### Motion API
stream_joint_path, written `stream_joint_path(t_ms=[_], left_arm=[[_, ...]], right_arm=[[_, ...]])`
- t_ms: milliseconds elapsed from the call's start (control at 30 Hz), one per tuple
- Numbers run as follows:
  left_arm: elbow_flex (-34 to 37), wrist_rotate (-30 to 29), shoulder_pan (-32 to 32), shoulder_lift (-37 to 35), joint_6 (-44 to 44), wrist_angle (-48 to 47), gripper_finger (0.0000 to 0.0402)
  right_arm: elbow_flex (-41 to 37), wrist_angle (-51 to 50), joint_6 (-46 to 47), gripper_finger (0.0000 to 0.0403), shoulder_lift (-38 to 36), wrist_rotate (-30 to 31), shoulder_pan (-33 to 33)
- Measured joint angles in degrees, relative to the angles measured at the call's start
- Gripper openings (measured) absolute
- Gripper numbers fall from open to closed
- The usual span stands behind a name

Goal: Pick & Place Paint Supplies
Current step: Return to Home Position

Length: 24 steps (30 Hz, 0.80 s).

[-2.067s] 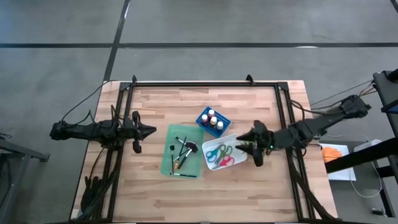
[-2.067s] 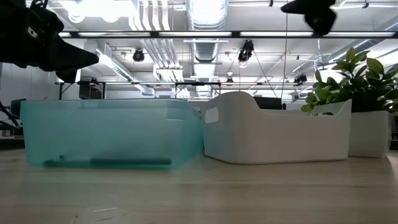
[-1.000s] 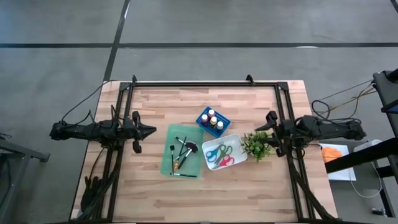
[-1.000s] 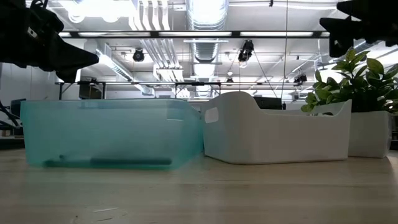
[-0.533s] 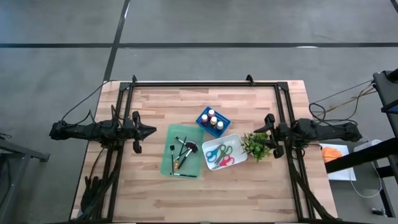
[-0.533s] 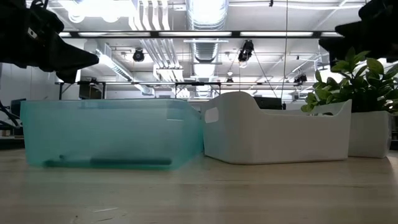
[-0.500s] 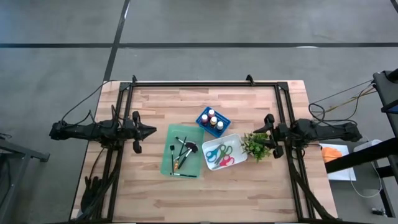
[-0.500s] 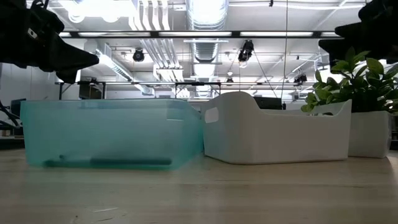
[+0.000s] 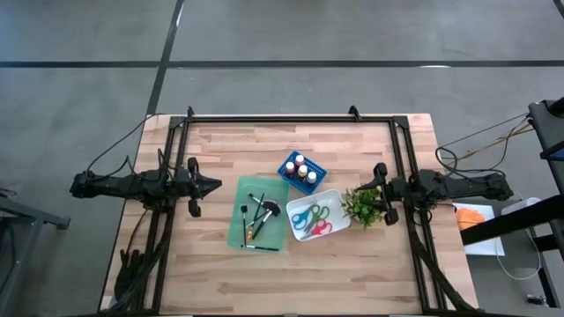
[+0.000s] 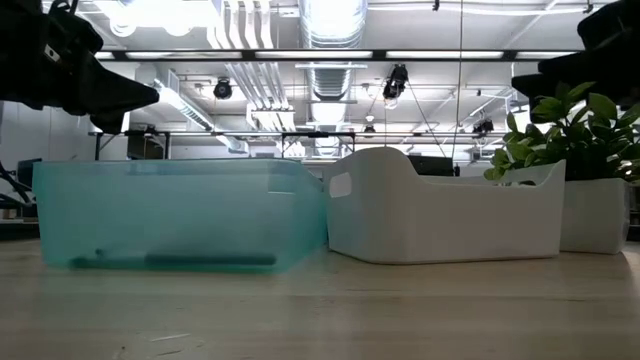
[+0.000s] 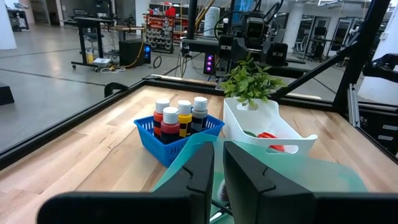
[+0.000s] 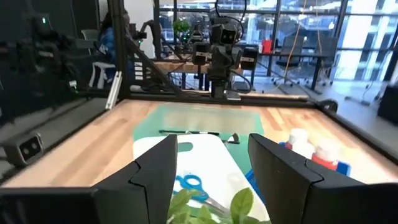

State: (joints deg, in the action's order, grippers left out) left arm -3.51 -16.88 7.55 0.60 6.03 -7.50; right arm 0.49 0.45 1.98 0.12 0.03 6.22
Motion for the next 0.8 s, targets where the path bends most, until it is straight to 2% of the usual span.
stream_joint_path(t_ms=[167, 800], left_arm=[[0.0, 0.0, 0.0, 0.0, 0.0, 0.0, 0.0047], [0.0, 0.0, 0.0, 0.0, 0.0, 0.0, 0.0047]], right_arm=[[0.0, 0.0, -4.3, 0.0195, 0.0, 0.0, 0.0], [0.0, 0.0, -2.1, 0.0195, 0.0, 0.0, 0.0]])
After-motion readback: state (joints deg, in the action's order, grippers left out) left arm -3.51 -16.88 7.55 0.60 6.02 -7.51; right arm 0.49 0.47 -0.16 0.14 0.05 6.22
